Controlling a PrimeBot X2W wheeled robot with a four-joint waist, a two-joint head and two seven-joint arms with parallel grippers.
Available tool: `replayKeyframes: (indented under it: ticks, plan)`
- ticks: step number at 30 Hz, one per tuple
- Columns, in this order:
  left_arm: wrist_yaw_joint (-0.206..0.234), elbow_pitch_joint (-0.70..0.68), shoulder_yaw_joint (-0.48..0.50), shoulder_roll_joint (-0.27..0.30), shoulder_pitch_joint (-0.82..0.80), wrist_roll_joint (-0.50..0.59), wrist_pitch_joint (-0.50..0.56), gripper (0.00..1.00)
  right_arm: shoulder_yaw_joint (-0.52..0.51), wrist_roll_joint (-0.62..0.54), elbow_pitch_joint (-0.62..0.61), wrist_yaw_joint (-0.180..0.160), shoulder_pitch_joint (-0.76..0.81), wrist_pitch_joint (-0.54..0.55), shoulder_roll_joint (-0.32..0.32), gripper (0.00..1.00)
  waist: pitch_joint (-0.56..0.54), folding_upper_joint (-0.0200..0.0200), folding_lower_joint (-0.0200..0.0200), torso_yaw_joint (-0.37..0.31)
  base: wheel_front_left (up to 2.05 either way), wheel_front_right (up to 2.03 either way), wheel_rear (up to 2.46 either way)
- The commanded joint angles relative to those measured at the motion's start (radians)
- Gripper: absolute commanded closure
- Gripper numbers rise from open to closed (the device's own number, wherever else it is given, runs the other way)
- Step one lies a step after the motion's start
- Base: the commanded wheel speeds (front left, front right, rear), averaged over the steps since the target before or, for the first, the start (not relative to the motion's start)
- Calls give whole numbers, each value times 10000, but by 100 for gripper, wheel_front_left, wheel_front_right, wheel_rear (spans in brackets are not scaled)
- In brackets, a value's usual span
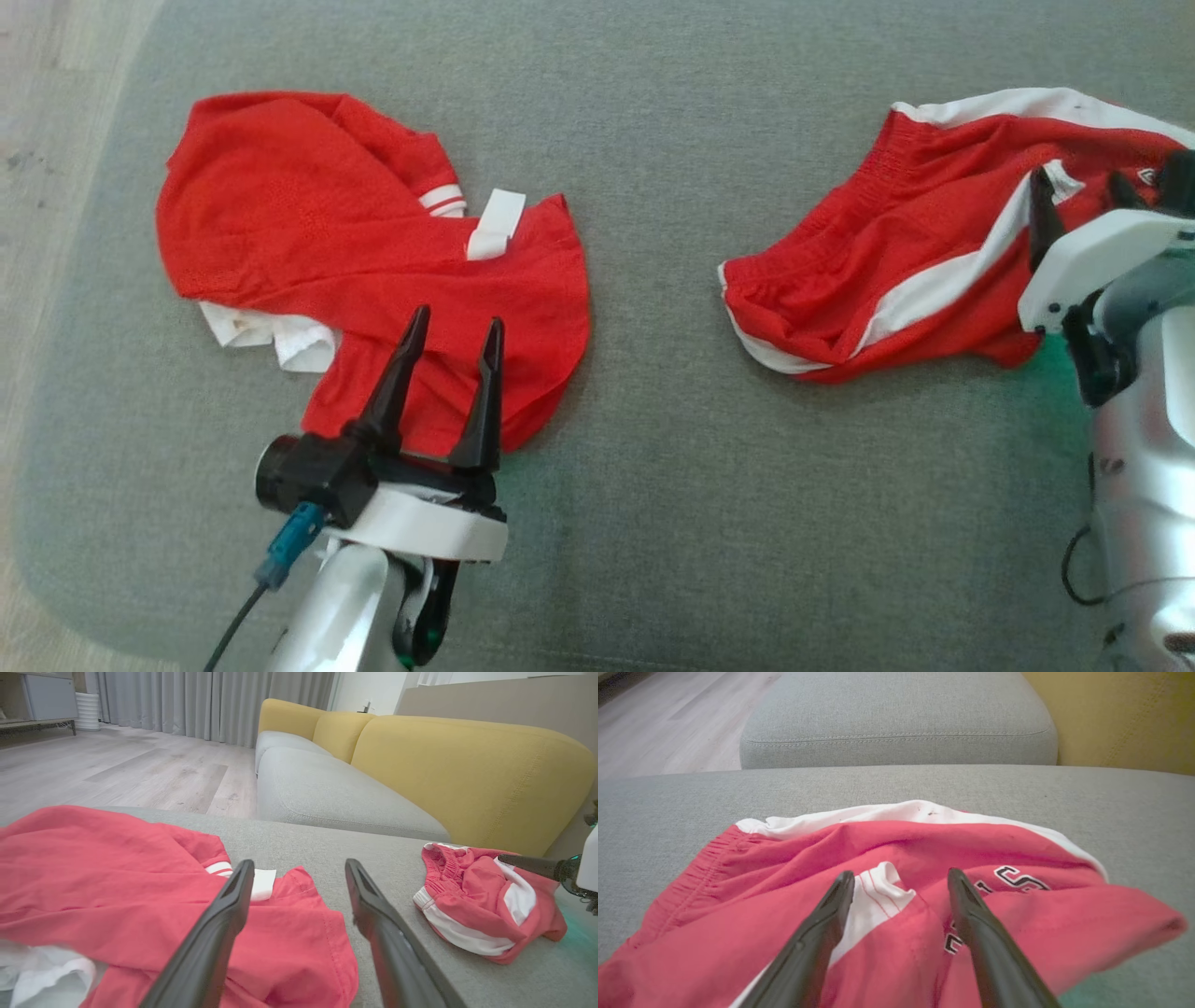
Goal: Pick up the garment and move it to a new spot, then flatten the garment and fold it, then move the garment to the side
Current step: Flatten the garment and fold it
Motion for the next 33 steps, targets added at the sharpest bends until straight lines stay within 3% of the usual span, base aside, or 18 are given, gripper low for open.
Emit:
replayKeyframes:
  ticks: [1, 5, 6, 7, 8, 20, 26, 33]
  plan:
    - [47, -281, 191, 13, -296, -36, -65, 0, 219, -52, -264, -7, -358, -8, -79, 0, 9, 0, -2, 29, 0, 0, 0]
    - [80, -250, 206, 13, -321, -67, -65, 0, 404, 57, 173, -7, -466, -17, -124, 3, -2, 0, -2, 54, 0, 0, 0]
    - [87, -243, 219, 13, -322, -64, -65, 0, 451, 108, 254, -7, -478, -43, -127, 44, -13, 0, -2, 44, 0, 0, 0]
    - [99, -237, 234, 13, -321, -56, -65, 0, 486, 165, 333, -7, -489, -69, -128, 96, -29, 0, -2, 25, 0, 0, 0]
    - [110, -232, 249, 13, -317, -45, -65, 0, 553, 213, 403, -7, -497, -110, -125, 100, -51, 0, -2, -4, 0, 0, 0]
    - [150, -188, 437, 13, -74, 65, -65, 0, 1465, 1042, -4, -7, 87, -1312, -6, 100, -801, 0, -2, -768, 0, 0, 0]
    - [239, -241, 694, 13, 326, -148, -65, 0, 1479, 1684, -1466, -7, 1357, -1814, 84, 100, -1530, 0, -2, -1453, 0, 0, 0]
    - [422, -439, 614, 12, 603, -380, -65, 0, 676, 1933, -3864, -7, 3767, -1559, 222, 100, -2073, 0, -2, -2035, 0, 0, 0]
